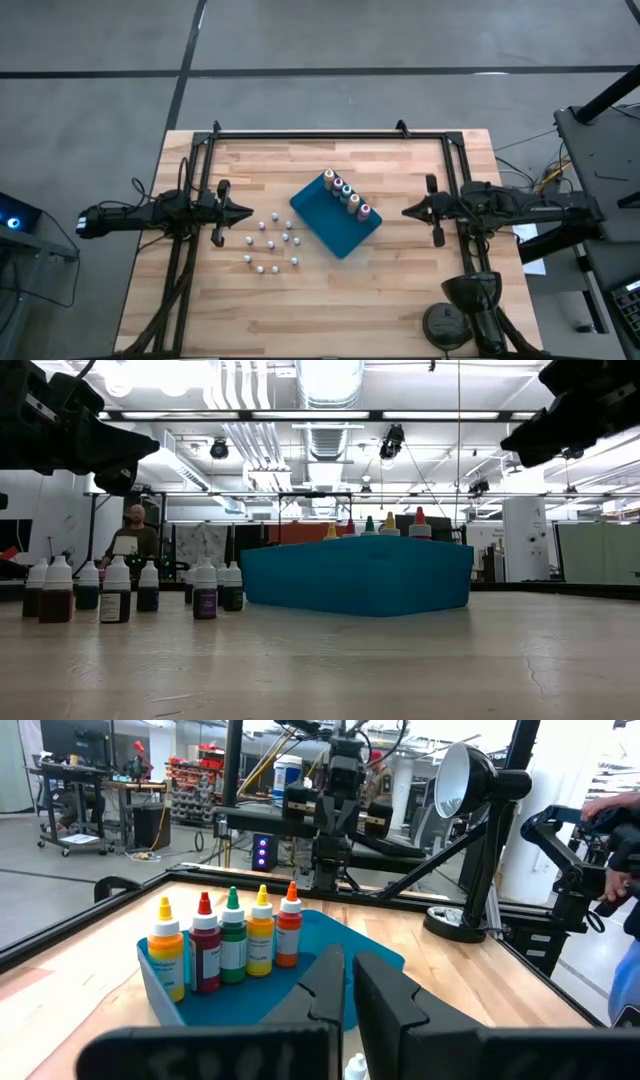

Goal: Pick & Place food coloring
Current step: Put the green food coloring bottle into the blue bin

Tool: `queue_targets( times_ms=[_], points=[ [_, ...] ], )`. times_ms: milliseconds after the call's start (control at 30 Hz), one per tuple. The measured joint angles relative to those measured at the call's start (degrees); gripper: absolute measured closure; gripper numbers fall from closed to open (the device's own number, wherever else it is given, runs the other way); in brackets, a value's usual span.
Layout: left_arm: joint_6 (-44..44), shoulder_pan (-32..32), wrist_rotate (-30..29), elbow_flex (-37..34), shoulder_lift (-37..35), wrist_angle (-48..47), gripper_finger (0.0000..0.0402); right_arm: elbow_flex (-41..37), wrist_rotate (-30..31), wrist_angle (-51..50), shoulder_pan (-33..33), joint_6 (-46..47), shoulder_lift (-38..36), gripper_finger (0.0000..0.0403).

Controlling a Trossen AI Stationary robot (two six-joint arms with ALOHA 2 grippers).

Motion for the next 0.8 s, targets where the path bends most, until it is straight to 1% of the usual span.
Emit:
queue_targets(
  times_ms=[133,333,600,800],
  points=[
    [0.00,0.00,0.00,-0.01,-0.01,0.01,0.0402,-2.59,0.00,0.09,0.00,0.03,-3.15,0.0394],
    [0.00,0.01,0.00,-0.02,-0.01,0.01,0.0402,-3.44,0.02,1.31,0.00,-1.77,-6.34,0.0394],
    [0.00,0.01,0.01,-0.01,0.00,0.01,0.0402,-6.53,0.02,1.12,0.00,0.26,-10.54,0.0394],
    [0.00,0.01,0.01,-0.02,-0.01,0.01,0.0402,-8.42,0.02,0.98,0.00,0.05,-13.34,0.0394]
  ],
)
